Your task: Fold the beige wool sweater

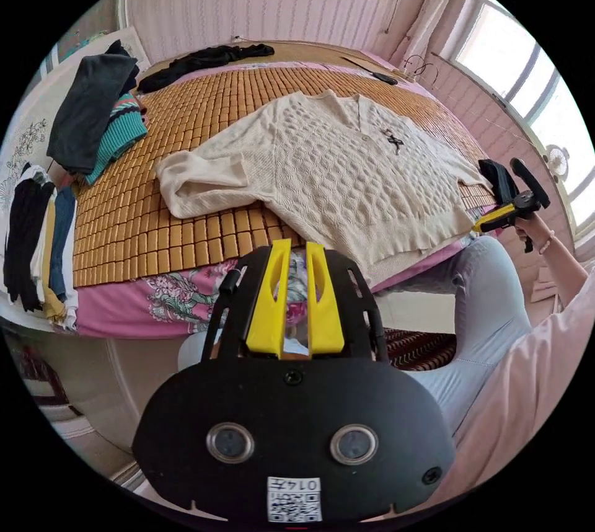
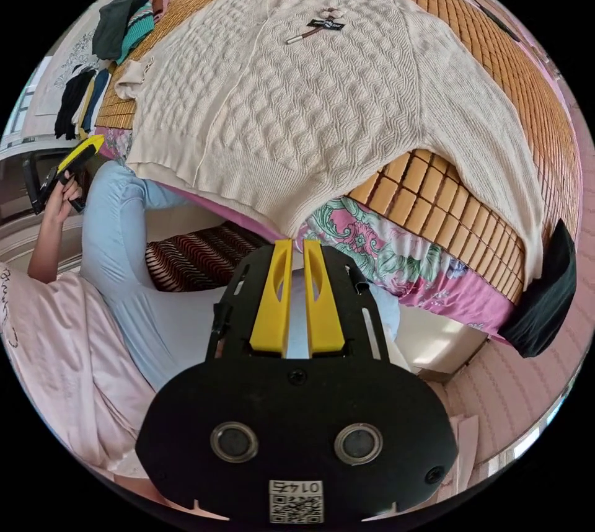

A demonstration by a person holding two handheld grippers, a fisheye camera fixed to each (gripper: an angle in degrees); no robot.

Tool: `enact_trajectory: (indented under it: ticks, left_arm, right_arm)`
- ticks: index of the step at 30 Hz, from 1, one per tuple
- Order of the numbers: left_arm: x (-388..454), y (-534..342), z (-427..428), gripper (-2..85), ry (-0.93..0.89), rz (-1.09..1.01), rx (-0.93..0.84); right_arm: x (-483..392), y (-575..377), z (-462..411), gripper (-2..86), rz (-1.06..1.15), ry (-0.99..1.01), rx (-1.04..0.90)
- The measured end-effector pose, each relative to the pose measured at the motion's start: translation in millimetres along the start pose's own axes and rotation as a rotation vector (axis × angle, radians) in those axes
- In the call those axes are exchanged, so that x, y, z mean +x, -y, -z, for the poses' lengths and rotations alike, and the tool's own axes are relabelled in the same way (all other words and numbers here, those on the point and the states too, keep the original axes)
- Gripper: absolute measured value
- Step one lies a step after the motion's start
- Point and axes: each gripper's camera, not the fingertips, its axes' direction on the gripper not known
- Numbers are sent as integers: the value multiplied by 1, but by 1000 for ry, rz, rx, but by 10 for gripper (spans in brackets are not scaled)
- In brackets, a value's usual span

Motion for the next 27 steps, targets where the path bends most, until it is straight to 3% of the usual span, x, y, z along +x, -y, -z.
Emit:
enact_trajectory:
  ticks: [7,11,13,15,19,24,27]
  left_arm:
    - [-56,44,-16,95,136,-34,106]
    - [-60,67,-69,100,176,-145,-20]
    - [-61,68,-96,88,150,-172,-131]
    - [-68,60,-93,26,79,-168,-58]
    - [-95,42,-60,3,36,-38,35]
    - [-189,-28,11,-7,100,336,203]
    - [-241,-67,16,-8,146,502,157]
  right_arm:
    - [-105,94,45,-5,242,-87,182]
    - [-177,151,45,-3,422,24,231]
    - [-224,187,36,0,531,64,230]
    - [-254,212,30,5,580,62,231]
    - [-302,253,25,29,657,108,210]
    - [-333,285,21,34,703,62,228]
    - [-349,302,9,33,700,61,225]
